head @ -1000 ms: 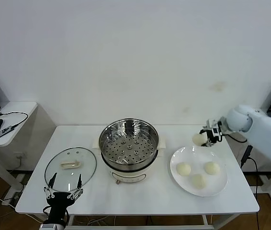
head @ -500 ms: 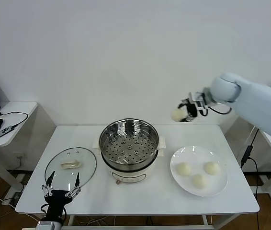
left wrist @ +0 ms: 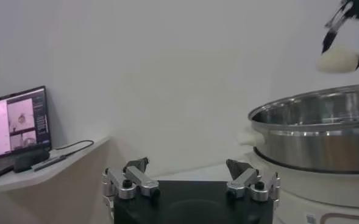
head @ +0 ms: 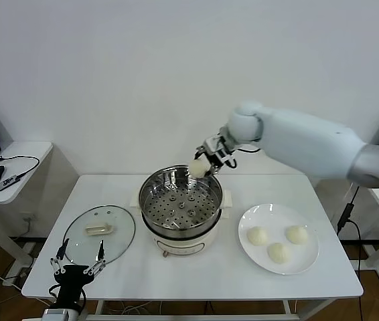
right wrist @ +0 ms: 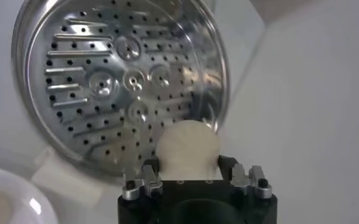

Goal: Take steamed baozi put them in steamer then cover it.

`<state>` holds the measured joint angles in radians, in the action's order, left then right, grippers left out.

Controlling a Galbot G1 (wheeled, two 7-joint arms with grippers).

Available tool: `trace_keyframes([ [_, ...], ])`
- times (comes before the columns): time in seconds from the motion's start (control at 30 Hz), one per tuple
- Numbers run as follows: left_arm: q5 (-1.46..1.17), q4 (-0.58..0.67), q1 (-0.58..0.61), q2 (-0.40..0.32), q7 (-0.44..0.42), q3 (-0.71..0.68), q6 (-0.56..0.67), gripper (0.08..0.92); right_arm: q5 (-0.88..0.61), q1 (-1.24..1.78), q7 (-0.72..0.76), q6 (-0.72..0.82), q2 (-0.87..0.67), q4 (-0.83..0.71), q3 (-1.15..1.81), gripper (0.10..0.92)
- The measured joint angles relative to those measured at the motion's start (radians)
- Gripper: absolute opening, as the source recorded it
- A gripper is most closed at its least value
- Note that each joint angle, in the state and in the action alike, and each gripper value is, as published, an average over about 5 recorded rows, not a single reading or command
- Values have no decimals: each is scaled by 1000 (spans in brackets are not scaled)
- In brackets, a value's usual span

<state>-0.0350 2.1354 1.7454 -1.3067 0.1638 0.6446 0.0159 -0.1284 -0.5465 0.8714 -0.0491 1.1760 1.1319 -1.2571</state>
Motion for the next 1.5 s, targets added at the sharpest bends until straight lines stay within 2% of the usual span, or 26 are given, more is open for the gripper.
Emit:
trace_keyframes([
  [0.37, 0, -11, 1, -7, 0, 11, 1, 823, 201, 96, -39, -228, 140, -169, 3, 611],
  [0.7, -1, -10, -2, -7, -1, 11, 3, 823, 328, 149, -82, -356, 217, -280, 21, 649],
  [0.87, -1, -7, 0, -8, -1, 12, 4, 823, 374, 164, -98, -399, 247, -325, 29, 687],
  [1.0, -1, -5, 0, -11, -1, 11, 4, 823, 404, 170, -106, -426, 262, -351, 32, 768],
  [1.07, -1, -4, 0, -12, -1, 10, 3, 823, 414, 170, -109, -437, 264, -357, 32, 805],
  [1.27, 1, 3, 1, -17, -1, 5, 2, 823, 409, 154, -110, -448, 256, -352, 23, 822],
  [1.5, -3, 18, 6, -10, -2, 4, -10, 823, 289, 80, -73, -381, 195, -254, -11, 823],
])
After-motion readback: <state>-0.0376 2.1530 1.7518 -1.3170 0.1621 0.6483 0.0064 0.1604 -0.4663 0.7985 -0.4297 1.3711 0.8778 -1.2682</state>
